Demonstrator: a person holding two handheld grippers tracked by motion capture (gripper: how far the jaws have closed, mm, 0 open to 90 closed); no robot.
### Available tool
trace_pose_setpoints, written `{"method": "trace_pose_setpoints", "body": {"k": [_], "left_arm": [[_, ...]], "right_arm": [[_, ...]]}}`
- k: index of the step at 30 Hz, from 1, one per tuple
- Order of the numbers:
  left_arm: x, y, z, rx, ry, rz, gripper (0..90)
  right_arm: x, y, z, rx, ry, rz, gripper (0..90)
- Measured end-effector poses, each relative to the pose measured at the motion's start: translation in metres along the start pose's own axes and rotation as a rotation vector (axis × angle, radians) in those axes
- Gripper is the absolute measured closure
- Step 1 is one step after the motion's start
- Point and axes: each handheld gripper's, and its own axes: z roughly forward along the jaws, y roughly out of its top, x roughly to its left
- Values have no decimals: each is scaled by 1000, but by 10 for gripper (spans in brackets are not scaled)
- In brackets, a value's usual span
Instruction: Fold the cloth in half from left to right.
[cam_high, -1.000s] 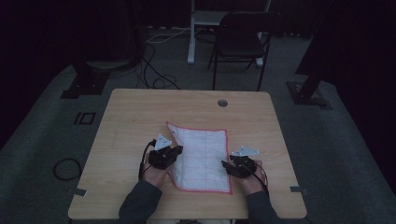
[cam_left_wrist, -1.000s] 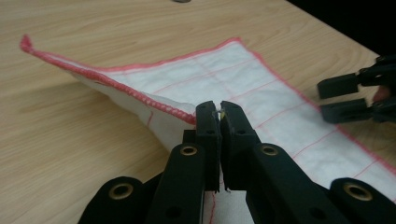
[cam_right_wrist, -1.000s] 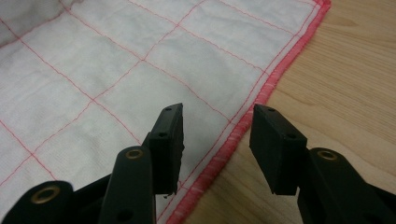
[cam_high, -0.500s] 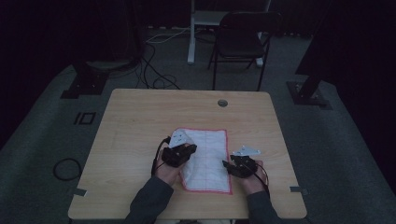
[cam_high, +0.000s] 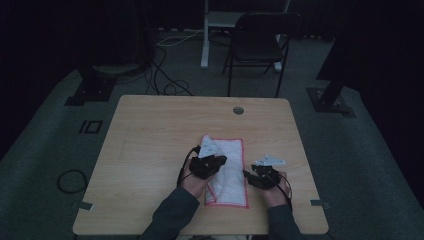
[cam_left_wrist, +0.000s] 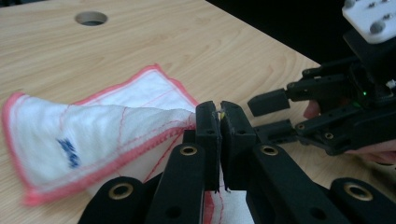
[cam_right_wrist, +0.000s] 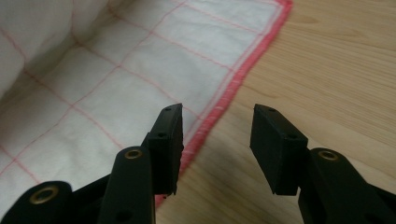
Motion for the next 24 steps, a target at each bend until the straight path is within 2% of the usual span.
{"method": "trace_pose_setpoints", "body": {"k": [7, 12, 14, 15, 19, 24], "left_arm": [[-11, -1, 16, 26, -26, 6, 874], [-17, 2, 22, 24, -41, 17, 857], [-16, 4, 19, 2, -29, 18, 769], [-14, 5, 16, 0, -24, 15, 752], [-5, 3, 5, 4, 5, 16, 730], [3, -10, -6, 23, 28, 11, 719]], "right_arm": [[-7, -1, -3, -6, -22, 27, 543], [-8, -1, -3, -3, -31, 32, 544], [-8, -1, -3, -1, -39, 28, 544], [-8, -1, -3, -3, -45, 22, 544], [-6, 1, -3, -9, -39, 17, 545], [2, 8, -2, -25, -25, -5, 549]]}}
